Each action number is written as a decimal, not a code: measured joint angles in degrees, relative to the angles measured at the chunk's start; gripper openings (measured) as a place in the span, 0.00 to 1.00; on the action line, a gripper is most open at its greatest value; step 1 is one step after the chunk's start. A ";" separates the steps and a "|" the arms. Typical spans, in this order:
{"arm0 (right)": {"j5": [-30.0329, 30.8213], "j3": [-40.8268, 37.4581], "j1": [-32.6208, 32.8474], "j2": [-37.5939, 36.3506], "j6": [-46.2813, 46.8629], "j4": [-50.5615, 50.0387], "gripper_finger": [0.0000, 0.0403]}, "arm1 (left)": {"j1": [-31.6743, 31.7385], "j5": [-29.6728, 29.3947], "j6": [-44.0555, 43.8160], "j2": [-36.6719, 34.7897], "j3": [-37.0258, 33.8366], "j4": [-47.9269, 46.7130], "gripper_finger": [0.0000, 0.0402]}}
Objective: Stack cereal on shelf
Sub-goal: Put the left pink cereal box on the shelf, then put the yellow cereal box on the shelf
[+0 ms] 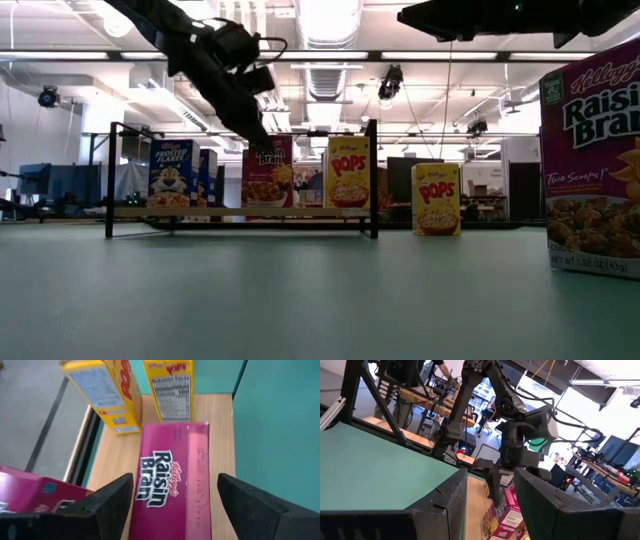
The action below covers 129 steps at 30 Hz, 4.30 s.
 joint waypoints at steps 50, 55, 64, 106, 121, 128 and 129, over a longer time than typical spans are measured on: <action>0.48 0.00 -0.78 0.42 -0.13 0.44 0.38 | 6.19 1.63 5.80 -3.64 -0.10 -6.64 0.33; 0.48 0.00 -0.78 0.42 -0.12 0.44 0.38 | 6.19 2.33 7.71 -2.90 -0.10 -6.77 0.33; 0.48 0.02 -0.78 0.42 -0.13 0.44 0.38 | 6.19 3.09 7.78 -2.56 -0.10 -6.54 0.33; 0.50 0.02 -0.78 0.42 -0.13 0.44 0.38 | 6.05 -1.99 6.94 -4.98 2.72 -7.38 0.57; 6.60 0.02 -0.76 0.42 2.71 0.49 0.38 | 2.85 4.10 -13.43 -6.39 17.20 -22.03 0.57; 17.11 1.60 -0.78 0.42 10.76 -1.51 0.38 | -5.66 -1.91 -19.82 -13.52 9.50 -13.96 0.57; 17.09 2.38 -0.78 0.42 12.57 -3.21 0.38 | -7.12 -1.85 -20.61 -14.98 7.70 -12.12 0.57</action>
